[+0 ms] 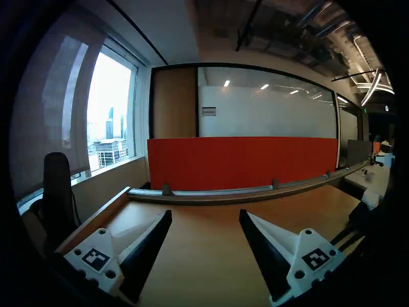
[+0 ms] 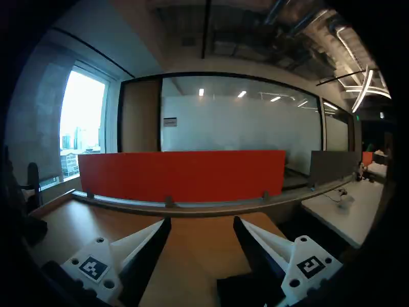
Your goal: Fold towel
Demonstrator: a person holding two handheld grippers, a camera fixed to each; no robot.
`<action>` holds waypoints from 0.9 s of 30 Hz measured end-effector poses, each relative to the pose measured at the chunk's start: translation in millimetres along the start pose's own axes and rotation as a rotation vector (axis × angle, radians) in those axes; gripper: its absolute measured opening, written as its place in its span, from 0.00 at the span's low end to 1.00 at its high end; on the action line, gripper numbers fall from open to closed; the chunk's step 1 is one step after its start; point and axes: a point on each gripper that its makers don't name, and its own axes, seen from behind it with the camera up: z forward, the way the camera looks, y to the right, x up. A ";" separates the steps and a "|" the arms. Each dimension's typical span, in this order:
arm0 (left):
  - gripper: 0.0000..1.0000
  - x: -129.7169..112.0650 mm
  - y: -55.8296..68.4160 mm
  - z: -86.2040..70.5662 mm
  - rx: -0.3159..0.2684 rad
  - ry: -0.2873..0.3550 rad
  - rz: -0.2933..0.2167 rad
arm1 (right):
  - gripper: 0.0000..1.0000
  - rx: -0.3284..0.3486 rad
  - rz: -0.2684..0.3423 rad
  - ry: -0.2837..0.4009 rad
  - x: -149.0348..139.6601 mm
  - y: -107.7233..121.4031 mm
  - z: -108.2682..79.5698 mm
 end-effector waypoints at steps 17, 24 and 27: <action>0.98 1.2 9.3 2.3 -0.045 0.002 -0.003 | 0.94 0.018 0.003 0.041 22.3 -38.5 -1.3; 0.98 4.4 9.3 3.6 -0.048 0.010 -0.008 | 0.94 0.025 0.021 0.053 25.9 -52.6 -0.4; 0.98 6.0 9.2 4.4 -0.048 0.013 -0.010 | 0.94 0.028 0.024 0.053 24.6 -55.9 -0.3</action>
